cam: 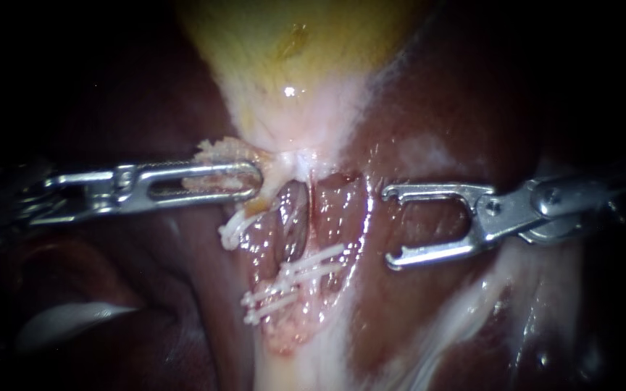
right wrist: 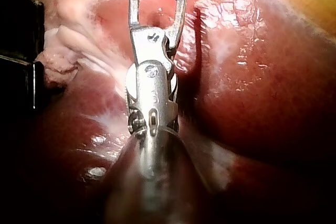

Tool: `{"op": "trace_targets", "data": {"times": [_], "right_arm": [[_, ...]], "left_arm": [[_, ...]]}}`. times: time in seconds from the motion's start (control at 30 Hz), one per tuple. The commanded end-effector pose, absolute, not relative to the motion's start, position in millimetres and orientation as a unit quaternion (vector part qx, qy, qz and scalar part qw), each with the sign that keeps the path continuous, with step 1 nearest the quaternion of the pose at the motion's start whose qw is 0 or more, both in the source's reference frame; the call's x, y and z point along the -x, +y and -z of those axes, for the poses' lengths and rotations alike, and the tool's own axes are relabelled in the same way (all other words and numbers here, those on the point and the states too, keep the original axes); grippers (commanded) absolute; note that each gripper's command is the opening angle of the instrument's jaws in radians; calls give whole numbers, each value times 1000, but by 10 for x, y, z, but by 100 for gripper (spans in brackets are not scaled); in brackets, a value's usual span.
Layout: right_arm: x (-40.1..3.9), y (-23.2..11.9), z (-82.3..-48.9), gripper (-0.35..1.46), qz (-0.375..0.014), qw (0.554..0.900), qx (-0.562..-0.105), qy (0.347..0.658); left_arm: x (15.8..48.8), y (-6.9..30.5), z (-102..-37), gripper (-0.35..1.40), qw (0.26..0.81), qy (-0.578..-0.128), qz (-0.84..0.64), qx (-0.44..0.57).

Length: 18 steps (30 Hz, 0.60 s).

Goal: Going back second clip right tube

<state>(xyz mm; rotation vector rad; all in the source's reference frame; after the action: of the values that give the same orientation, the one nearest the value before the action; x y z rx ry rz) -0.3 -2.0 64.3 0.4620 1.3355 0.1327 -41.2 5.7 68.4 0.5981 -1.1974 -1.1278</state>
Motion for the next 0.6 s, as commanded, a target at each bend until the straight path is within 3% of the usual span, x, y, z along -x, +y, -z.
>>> {"op": "trace_targets", "data": {"times": [0.03, 0.6], "right_arm": [[3, -20, -643, 50, -61, 759, -212, 613], [4, -20, -641, 50, -61, 758, -212, 613]], "left_arm": [[415, 57, -688, -35, 643, -523, 495, -262], [440, 57, -724, -35, 654, -514, 488, -265]]}}
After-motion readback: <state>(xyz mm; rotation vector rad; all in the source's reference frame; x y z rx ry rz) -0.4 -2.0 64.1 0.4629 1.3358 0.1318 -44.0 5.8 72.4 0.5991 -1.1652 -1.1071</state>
